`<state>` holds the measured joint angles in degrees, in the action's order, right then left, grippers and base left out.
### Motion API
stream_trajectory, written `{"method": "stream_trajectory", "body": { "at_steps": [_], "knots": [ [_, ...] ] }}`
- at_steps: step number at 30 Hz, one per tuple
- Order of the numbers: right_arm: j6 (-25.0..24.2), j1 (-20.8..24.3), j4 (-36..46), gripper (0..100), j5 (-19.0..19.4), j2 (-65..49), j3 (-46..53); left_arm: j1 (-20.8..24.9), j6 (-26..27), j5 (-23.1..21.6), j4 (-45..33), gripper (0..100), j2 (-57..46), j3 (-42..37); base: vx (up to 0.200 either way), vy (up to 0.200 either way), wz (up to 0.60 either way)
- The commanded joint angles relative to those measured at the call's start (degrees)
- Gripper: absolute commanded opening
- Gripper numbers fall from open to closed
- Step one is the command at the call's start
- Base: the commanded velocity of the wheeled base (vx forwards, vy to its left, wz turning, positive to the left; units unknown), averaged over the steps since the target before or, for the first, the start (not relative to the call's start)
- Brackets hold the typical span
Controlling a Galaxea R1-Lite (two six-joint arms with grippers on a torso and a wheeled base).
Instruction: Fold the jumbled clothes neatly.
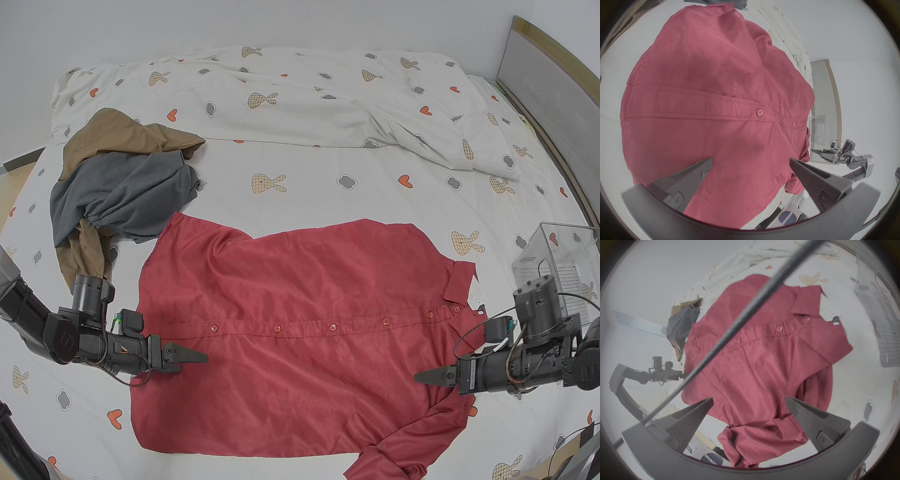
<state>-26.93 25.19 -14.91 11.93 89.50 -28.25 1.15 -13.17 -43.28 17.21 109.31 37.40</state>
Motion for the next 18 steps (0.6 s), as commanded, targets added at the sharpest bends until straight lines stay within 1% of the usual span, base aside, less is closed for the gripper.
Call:
{"method": "stream_trajectory", "body": {
  "at_steps": [1,2,3,4,5,6,9,10,11,15,18],
  "knots": [
    [0.0,1.8,0.0,100,-0.2,10.9,-3.5,-0.1,-0.1,4.3,-0.1,100,1.3,1.1,0.0,0.0,0.0],
    [0.0,1.8,0.0,100,-0.2,10.9,-3.5,-0.1,-0.1,4.3,-0.1,100,1.3,1.1,0.0,0.0,0.0],
    [0.0,1.4,0.2,100,-0.3,10.8,-3.2,0.0,0.0,7.4,-0.1,100,2.7,2.1,0.0,0.0,0.0],
    [0.0,1.2,0.3,100,-0.4,10.8,-3.2,0.0,0.0,7.9,-0.1,100,2.8,2.2,0.0,0.0,0.0],
    [0.1,-0.1,0.3,100,-0.4,10.8,-2.5,0.1,-0.1,9.7,-0.2,100,4.2,3.2,0.0,0.0,0.0],
    [0.2,-0.8,0.3,100,-0.3,10.8,-2.2,0.1,-0.1,10.1,-0.4,100,4.8,3.6,0.0,0.0,0.0],
    [0.3,-2.2,0.3,100,-0.4,10.4,-1.3,0.1,-0.1,10.2,-3.8,100,5.6,6.0,0.0,0.0,0.0],
    [0.3,-2.2,0.3,100,-0.4,10.4,-1.3,0.1,-0.1,10.2,-3.8,100,5.6,6.0,0.0,0.0,0.0],
    [0.5,-3.6,0.4,100,-0.4,9.7,-0.2,-0.1,-0.1,10.2,-7.2,100,6.1,8.0,0.0,0.0,0.0],
    [0.6,-6.1,0.5,100,-0.5,6.7,1.9,-0.6,0.0,10.3,-12.7,100,6.3,11.2,0.0,0.0,0.0],
    [0.6,-7.7,0.6,100,-0.5,4.3,3.4,-1.5,0.1,10.3,-13.7,100,6.4,12.1,0.0,0.0,0.0]
  ]
}}
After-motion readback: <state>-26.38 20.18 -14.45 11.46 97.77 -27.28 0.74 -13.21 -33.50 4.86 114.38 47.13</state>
